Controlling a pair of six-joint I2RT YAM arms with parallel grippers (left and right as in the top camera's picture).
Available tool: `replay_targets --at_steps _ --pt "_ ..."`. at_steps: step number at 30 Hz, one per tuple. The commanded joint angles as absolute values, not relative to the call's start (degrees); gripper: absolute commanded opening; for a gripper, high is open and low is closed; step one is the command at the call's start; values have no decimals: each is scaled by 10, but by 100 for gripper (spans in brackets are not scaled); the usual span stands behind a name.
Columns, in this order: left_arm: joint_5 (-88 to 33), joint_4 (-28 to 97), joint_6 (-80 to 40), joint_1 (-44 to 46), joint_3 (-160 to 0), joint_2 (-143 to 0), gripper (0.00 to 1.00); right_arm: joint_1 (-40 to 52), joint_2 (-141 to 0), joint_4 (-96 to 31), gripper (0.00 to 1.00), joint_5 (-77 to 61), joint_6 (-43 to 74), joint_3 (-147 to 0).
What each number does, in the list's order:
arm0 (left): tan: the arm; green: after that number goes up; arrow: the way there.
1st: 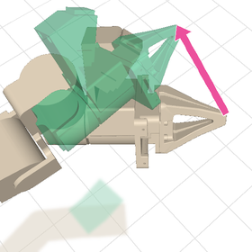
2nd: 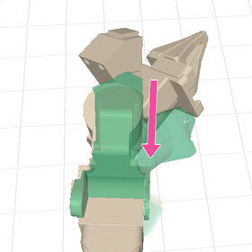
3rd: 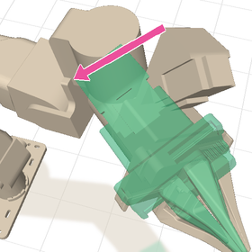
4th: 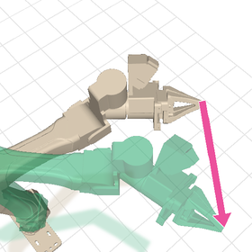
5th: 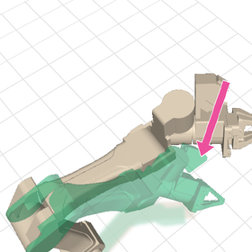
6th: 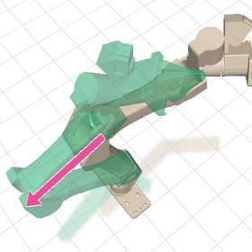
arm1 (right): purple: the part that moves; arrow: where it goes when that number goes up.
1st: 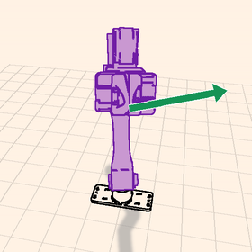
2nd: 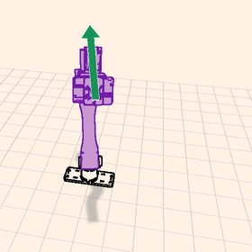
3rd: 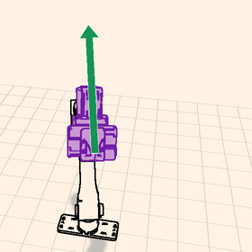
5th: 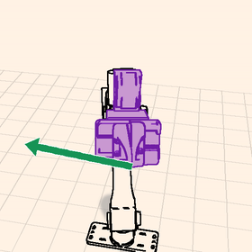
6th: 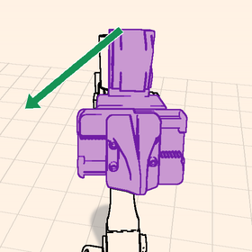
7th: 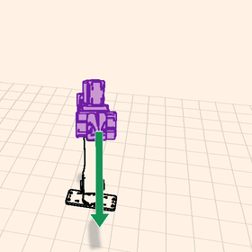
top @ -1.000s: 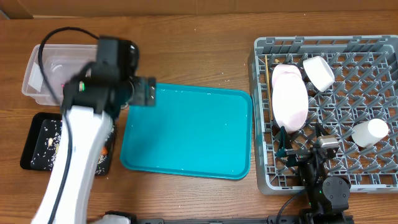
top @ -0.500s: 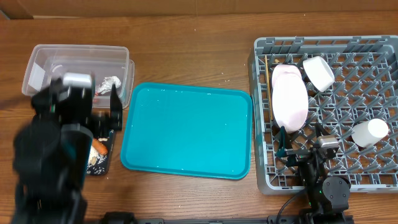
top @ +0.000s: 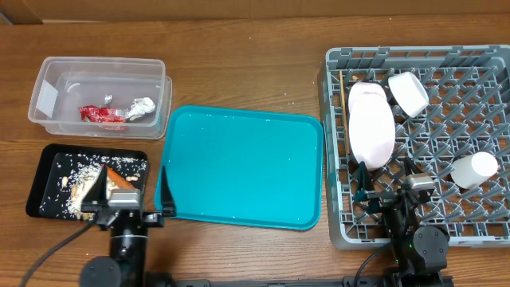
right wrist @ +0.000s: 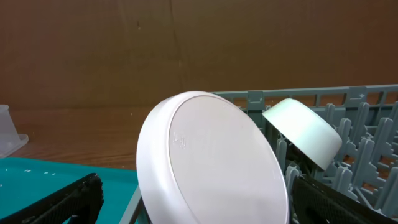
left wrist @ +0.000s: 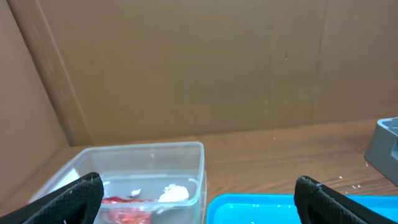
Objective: Sort waste into correct bins and load items into the dishwasher
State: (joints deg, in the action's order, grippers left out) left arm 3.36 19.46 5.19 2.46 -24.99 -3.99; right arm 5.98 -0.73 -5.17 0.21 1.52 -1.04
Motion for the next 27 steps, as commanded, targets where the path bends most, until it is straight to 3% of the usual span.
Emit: replay_targets --at_steps 1,11,15,27 --pt "13 161 25 19 -180 -3 100 57 -2 -48 100 -1 15 -5" --pt "-25 127 25 18 -112 -2 100 57 -2 -48 100 -1 15 -5" --pt "-45 8 26 21 -3 -2 100 57 -2 -48 100 -1 15 -5" --pt "-45 40 25 43 -3 -2 100 57 -2 -48 100 -1 15 -5"
